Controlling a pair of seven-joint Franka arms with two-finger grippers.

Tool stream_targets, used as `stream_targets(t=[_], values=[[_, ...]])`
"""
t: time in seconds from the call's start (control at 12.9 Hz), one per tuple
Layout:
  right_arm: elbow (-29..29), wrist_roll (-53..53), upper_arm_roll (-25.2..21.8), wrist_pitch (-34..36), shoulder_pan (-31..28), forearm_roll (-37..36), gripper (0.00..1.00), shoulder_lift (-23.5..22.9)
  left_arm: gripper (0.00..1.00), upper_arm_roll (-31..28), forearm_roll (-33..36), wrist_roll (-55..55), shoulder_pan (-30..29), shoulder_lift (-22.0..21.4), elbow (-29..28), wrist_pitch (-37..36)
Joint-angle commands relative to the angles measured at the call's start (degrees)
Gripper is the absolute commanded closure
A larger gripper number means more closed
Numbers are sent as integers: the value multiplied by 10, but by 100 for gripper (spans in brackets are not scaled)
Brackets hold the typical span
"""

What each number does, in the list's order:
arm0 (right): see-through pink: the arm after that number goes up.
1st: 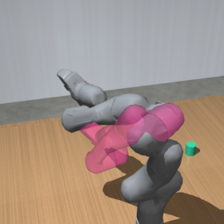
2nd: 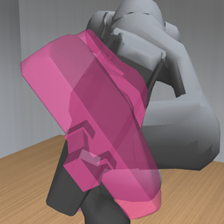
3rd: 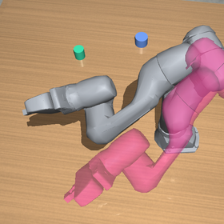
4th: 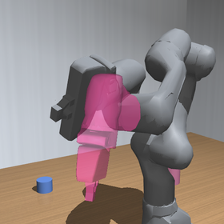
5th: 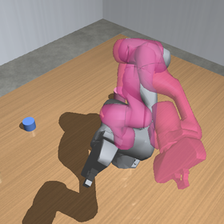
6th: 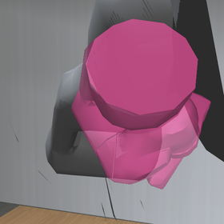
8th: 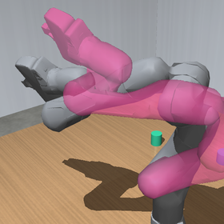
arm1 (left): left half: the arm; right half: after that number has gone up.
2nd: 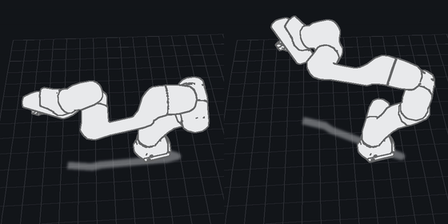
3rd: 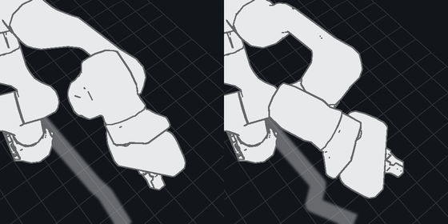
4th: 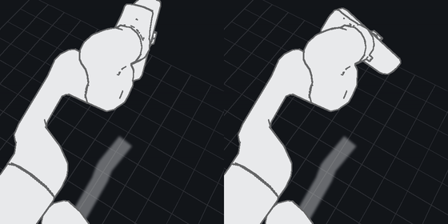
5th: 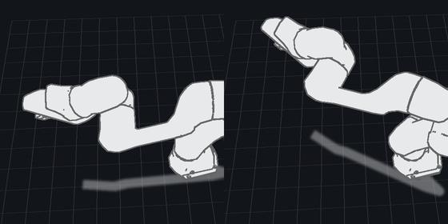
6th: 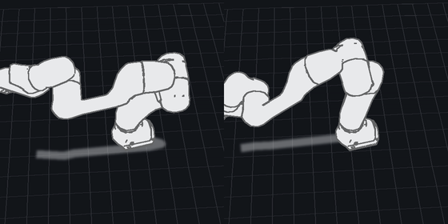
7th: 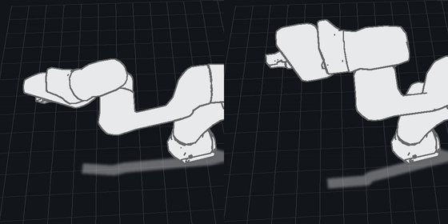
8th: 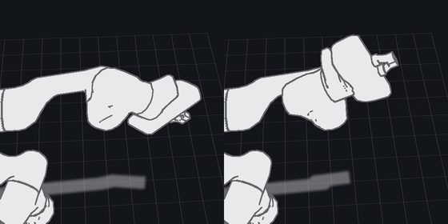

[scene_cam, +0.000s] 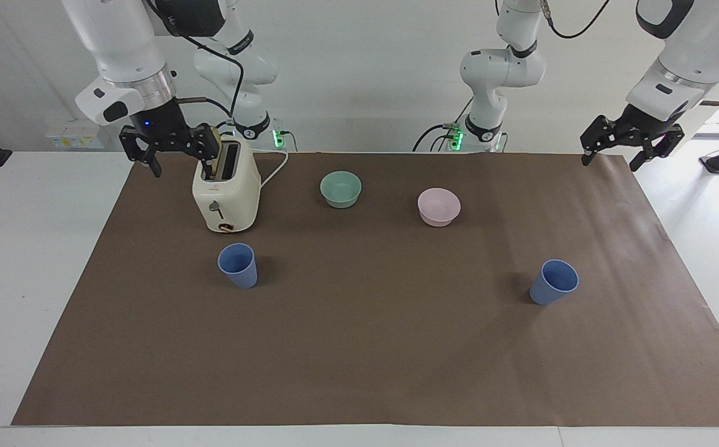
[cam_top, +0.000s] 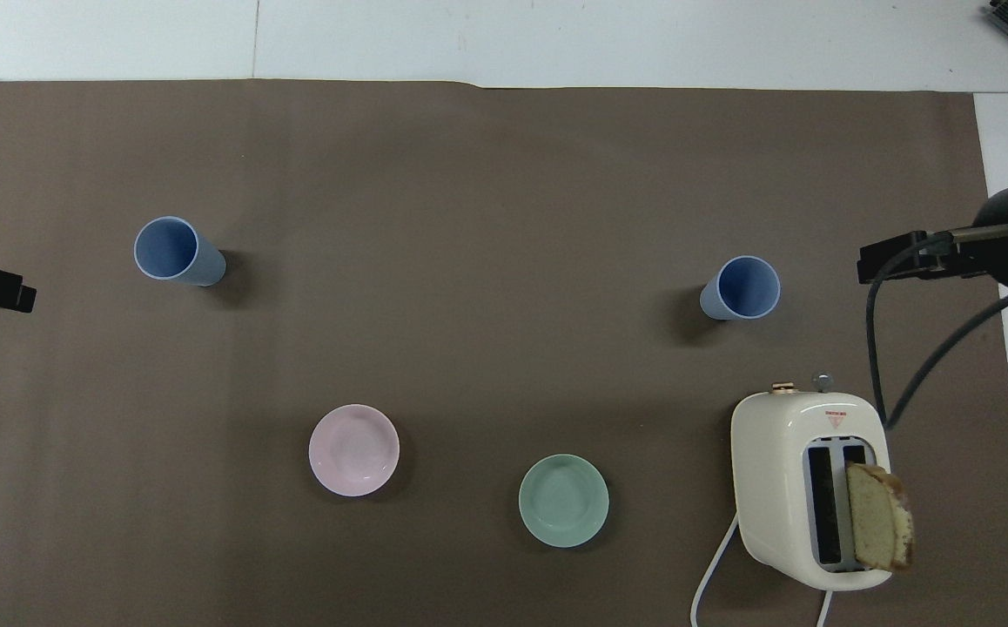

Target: Stack blue cups with both arms

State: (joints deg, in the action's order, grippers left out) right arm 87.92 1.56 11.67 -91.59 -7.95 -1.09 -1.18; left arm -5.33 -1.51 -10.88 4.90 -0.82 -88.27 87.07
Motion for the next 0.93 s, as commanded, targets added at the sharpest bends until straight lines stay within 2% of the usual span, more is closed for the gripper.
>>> stream_targets(t=[0.0, 0.85], values=[[23, -1, 3, -16, -8, 1, 0, 18, 0, 5, -9, 8, -7, -9, -7, 4], [31, -1, 2, -16, -8, 2, 0, 22, 0, 7, -6, 3, -7, -8, -5, -1]])
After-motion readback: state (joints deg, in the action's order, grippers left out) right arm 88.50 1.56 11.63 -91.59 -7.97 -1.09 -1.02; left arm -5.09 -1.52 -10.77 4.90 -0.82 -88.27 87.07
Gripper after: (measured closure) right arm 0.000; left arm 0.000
